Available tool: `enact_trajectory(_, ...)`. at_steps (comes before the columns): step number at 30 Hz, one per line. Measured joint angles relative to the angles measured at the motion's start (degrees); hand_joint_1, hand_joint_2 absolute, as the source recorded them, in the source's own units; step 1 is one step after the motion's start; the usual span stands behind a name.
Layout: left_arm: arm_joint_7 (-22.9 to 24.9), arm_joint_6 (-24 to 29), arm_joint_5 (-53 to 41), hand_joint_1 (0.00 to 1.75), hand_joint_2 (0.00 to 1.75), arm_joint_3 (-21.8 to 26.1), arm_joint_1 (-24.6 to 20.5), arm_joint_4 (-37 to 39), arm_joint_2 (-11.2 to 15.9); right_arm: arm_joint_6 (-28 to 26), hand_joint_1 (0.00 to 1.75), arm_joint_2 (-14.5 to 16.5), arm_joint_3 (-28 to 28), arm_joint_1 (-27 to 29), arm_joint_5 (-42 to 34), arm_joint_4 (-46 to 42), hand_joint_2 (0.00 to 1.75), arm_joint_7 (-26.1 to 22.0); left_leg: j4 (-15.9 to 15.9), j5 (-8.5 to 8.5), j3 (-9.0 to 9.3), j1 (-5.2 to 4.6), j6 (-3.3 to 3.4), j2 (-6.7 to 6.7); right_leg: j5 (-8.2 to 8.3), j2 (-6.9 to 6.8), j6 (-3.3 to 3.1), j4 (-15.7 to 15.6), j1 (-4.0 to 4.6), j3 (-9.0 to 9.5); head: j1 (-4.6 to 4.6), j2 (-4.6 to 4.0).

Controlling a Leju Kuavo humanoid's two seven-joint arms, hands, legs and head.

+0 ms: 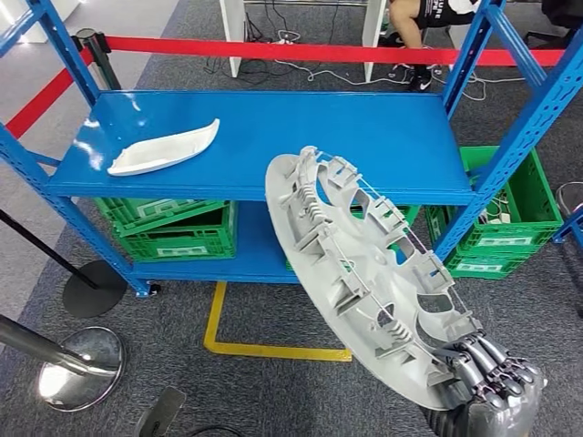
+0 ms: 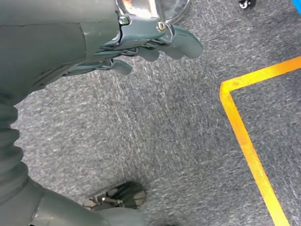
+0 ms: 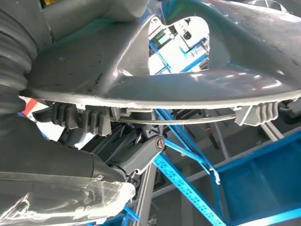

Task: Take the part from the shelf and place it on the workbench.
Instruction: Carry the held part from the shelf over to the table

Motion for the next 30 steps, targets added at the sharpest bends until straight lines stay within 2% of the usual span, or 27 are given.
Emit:
enact_trajectory(2, 0.0, -0.2, -0.3, 0.00, 1.75, 0.0, 0.0, 0.0, -0.1, 0.0, 1.69, 0.1, -0.1, 0.3, 0.0, -0.2, 1.75, 0.0, -0.4, 0.39, -0.58, 0.03, 0.76, 0.08, 0.38, 0.01, 0.59, 0.0, -0.08, -0.48, 0.00, 0.00)
enact_trajectory(3, 0.0, -0.3, -0.6, 0.00, 1.75, 0.0, 0.0, 0.0, -0.2, 0.0, 1.69, 0.2, -0.3, 0.5, 0.0, -0.3, 1.75, 0.0, -0.4, 0.77, -0.93, 0.10, 1.24, 0.18, -0.56, 0.04, 0.87, 0.7, -0.12, -0.94, 0.06, 0.00)
enact_trajectory(4, 0.0, -0.4, -0.8, 0.00, 1.75, 0.0, -0.1, 0.0, -0.2, 0.0, 1.69, 0.3, -0.4, 0.8, 0.0, -0.4, 1.75, 0.0, -0.4, 1.19, -1.30, 0.20, 1.69, 0.29, -2.46, 0.07, 1.14, 2.6, -0.16, -1.66, 0.14, 0.00)
enact_trajectory(5, 0.0, -0.6, -1.1, 0.00, 1.75, -0.1, -0.3, 0.0, -0.3, 0.0, 1.69, 0.4, -0.5, 1.0, 0.0, -0.6, 1.75, 0.0, -0.4, 1.60, -1.68, 0.23, 2.00, 0.36, -5.13, 0.08, 1.35, 5.7, -0.21, -2.65, 0.28, 0.00)
enact_trajectory(6, 0.1, -0.8, -1.5, 0.00, 1.75, -0.1, -0.4, 0.0, -0.4, 0.0, 1.69, 0.5, -0.7, 1.3, 0.0, -0.7, 1.75, 0.0, -0.4, 2.02, -2.14, 0.19, 2.21, 0.40, -7.82, 0.08, 1.52, 9.7, -0.21, -3.70, 0.41, 0.00)
enact_trajectory(7, 0.2, -1.0, -1.7, 0.00, 1.75, -0.2, -0.6, 0.0, -0.5, 0.0, 1.69, 0.5, -0.8, 1.5, 0.0, -0.8, 1.75, 0.0, -0.4, 2.47, -2.67, 0.13, 2.28, 0.46, -9.80, 0.08, 1.64, 13.5, -0.21, -4.50, 0.48, 0.00)
enact_trajectory(8, 0.3, -1.1, -2.0, 0.00, 1.75, -0.2, -0.7, 0.0, -0.6, 0.0, 1.69, 0.6, -1.0, 1.8, 0.0, -1.0, 1.75, 0.0, -0.3, 2.95, -3.26, 0.06, 2.29, 0.51, -10.57, 0.08, 1.69, 16.1, -0.21, -4.74, 0.50, 0.00)
enact_trajectory(9, 0.4, -1.1, -2.2, 0.00, 1.75, -0.2, -0.9, 0.0, -0.8, 0.0, 1.69, 0.7, -1.2, 2.1, 0.0, -1.2, 1.75, 0.0, -0.2, 3.40, -3.89, 0.01, 2.27, 0.56, -10.09, 0.08, 1.67, 16.8, -0.21, -4.09, 0.48, 0.00)
enact_trajectory(10, 0.6, -1.1, -2.5, 0.00, 1.75, -0.3, -1.1, 0.0, -0.9, 0.0, 1.69, 0.8, -1.4, 2.4, 0.0, -1.4, 1.75, 0.0, 0.0, 3.83, -4.56, -0.01, 2.20, 0.59, -8.67, 0.08, 1.57, 15.3, -0.20, -2.40, 0.48, 0.00)
enact_trajectory(11, 0.8, -1.1, -2.7, 0.00, 1.75, -0.4, -1.3, 0.0, -0.9, 0.0, 1.69, 0.9, -1.7, 2.6, -0.1, -1.7, 1.75, 0.0, 0.2, 4.24, -5.22, -0.02, 2.09, 0.58, -7.05, 0.06, 1.43, 12.0, -0.19, 0.23, 0.49, 0.00)
enact_trajectory(12, 1.0, -1.2, -3.0, 0.00, 1.75, -0.6, -1.4, 0.0, -1.0, 0.0, 1.69, 0.9, -1.9, 2.9, -0.2, -2.0, 1.75, 0.0, 0.4, 4.62, -5.85, -0.08, 1.88, 0.56, -6.36, 0.05, 1.27, 7.7, -0.15, 3.26, 0.49, 0.00)
enact_trajectory(13, 1.1, -1.2, -3.3, 0.00, 1.75, -0.8, -1.5, 0.0, -1.1, 0.0, 1.69, 0.9, -2.1, 3.1, -0.5, -2.4, 1.75, 0.1, 0.7, 5.00, -6.38, -0.14, 1.63, 0.54, -6.29, 0.07, 1.08, 3.5, -0.08, 6.04, 0.49, 0.00)
enact_trajectory(14, 1.3, -1.2, -3.6, 0.00, 1.75, -1.0, -1.7, 0.0, -1.2, 0.0, 1.69, 1.0, -2.4, 3.4, -0.7, -2.8, 1.75, 0.1, 0.8, 5.42, -6.75, -0.19, 1.33, 0.53, -6.65, 0.10, 0.89, 0.7, 0.00, 7.70, 0.45, 0.00)
enact_trajectory(15, 1.4, -1.2, -3.9, 0.00, 1.75, -1.2, -1.8, 0.0, -1.2, 0.0, 1.69, 1.0, -2.6, 3.7, -1.0, -3.1, 1.75, 0.1, 0.9, 5.83, -7.00, -0.20, 1.01, 0.55, -7.18, 0.16, 0.67, -0.8, 0.12, 8.27, 0.43, 0.00)
enact_trajectory(17, 1.7, -1.2, -4.2, 0.00, 1.75, -1.5, -1.9, 0.0, -1.3, 0.0, 1.69, 1.2, -3.0, 4.3, -1.4, -3.6, 1.75, 0.1, 1.0, 6.28, -7.34, -0.11, 0.37, 0.55, -6.71, 0.23, -0.11, -0.9, 0.15, 7.42, 0.39, 0.00)
enact_trajectory(18, 1.9, -1.3, -4.2, 0.00, 1.75, -1.6, -1.9, 0.0, -1.3, 0.0, 1.69, 1.2, -3.2, 4.5, -1.5, -3.9, 1.75, 0.2, 1.5, 5.48, -7.67, -0.07, 0.04, 0.54, -6.35, 0.24, -0.65, -0.9, 0.10, 6.95, 0.34, 0.00)
enact_trajectory(19, 1.9, -1.4, -4.3, 0.00, 1.75, -1.6, -1.9, 0.0, -1.3, 0.0, 1.69, 1.3, -3.3, 4.7, -1.5, -4.0, 1.75, 0.3, 2.9, 3.68, -8.23, -0.04, -0.27, 0.52, -5.88, 0.21, -1.18, -1.0, -0.01, 6.45, 0.23, 0.00)
enact_trajectory(20, 1.9, -1.6, -4.4, 0.00, 1.75, -1.6, -1.9, 0.0, -1.3, 0.0, 1.69, 1.4, -3.3, 5.0, -1.6, -4.2, 1.75, 0.5, 5.4, 1.04, -9.07, 0.00, -0.54, 0.50, -5.35, 0.20, -1.58, -1.0, -0.09, 6.03, 0.13, 0.00)
enact_trajectory(22, 1.9, -2.1, -4.7, 0.00, 1.75, -1.7, -1.9, 0.0, -1.3, 0.0, 1.69, 1.4, -3.4, 5.5, -1.5, -4.4, 1.75, 1.0, 12.6, -4.11, -11.13, 0.04, -0.88, 0.49, -4.25, 0.28, -1.90, -0.9, -0.08, 4.97, -0.04, 0.00)
enact_trajectory(23, 1.9, -2.2, -4.8, 0.00, 1.75, -1.7, -1.8, 0.0, -1.3, 0.0, 1.69, 1.4, -3.4, 5.8, -1.4, -4.5, 1.75, 1.2, 15.7, -5.03, -11.74, 0.04, -0.96, 0.49, -3.66, 0.36, -1.87, -0.9, -0.08, 4.35, -0.03, 0.00)
enact_trajectory(24, 1.9, -2.3, -5.0, 0.00, 1.75, -1.7, -1.7, 0.0, -1.3, 0.0, 1.69, 1.4, -3.4, 6.1, -1.3, -4.6, 1.75, 1.5, 17.3, -4.69, -11.63, 0.04, -0.97, 0.49, -3.13, 0.46, -1.79, -0.8, -0.07, 3.60, -0.04, 0.00)
enact_trajectory(25, 1.9, -2.3, -5.1, 0.00, 1.75, -1.8, -1.6, 0.0, -1.3, 0.0, 1.69, 1.4, -3.4, 6.4, -1.0, -4.7, 1.75, 1.8, 16.9, -3.36, -10.55, 0.04, -0.90, 0.48, -2.65, 0.59, -1.65, -0.7, -0.07, 2.91, -0.04, 0.00)
enact_trajectory(26, 1.9, -2.3, -5.3, 0.00, 1.75, -1.9, -1.6, 0.0, -1.3, 0.0, 1.69, 1.4, -3.4, 6.6, -0.8, -4.8, 1.75, 2.1, 14.4, -1.71, -8.47, 0.04, -0.76, 0.43, -2.23, 0.73, -1.48, -0.6, -0.07, 2.33, -0.04, 0.00)
enact_trajectory(27, 1.9, -2.3, -5.4, 0.00, 1.75, -2.0, -1.5, 0.0, -1.3, 0.0, 1.69, 1.4, -3.4, 6.9, -0.7, -5.0, 1.75, 2.3, 10.5, -0.54, -5.63, 0.03, -0.56, 0.24, -1.87, 0.86, -1.25, -0.5, -0.06, 1.86, -0.04, 0.00)
enact_trajectory(28, 1.9, -2.3, -5.5, 0.00, 1.75, -2.2, -1.5, 0.0, -1.3, 0.0, 1.69, 1.4, -3.4, 7.0, -0.6, -5.1, 1.75, 2.4, 6.2, 0.00, -2.81, 0.01, -0.31, 0.01, -1.54, 0.96, -1.01, -0.4, 0.02, 1.45, -0.03, 0.00)
enact_trajectory(29, 1.9, -2.3, -5.6, 0.00, 1.75, -2.3, -1.5, 0.0, -1.3, 0.0, 1.69, 1.4, -3.4, 7.1, -0.5, -5.2, 1.75, 2.5, 2.8, -0.08, -0.74, -0.03, -0.03, -0.21, -1.17, 1.05, -0.73, -0.2, 0.11, 1.09, 0.00, 0.00)
enact_trajectory(30, 2.0, -2.3, -5.6, 0.00, 1.75, -2.4, -1.5, 0.0, -1.3, 0.0, 1.69, 1.4, -3.4, 7.2, -0.5, -5.4, 1.75, 2.6, 0.8, -0.42, 0.38, -0.08, 0.22, -0.39, -0.78, 1.12, -0.43, -0.1, 0.19, 0.73, 0.01, 0.00)
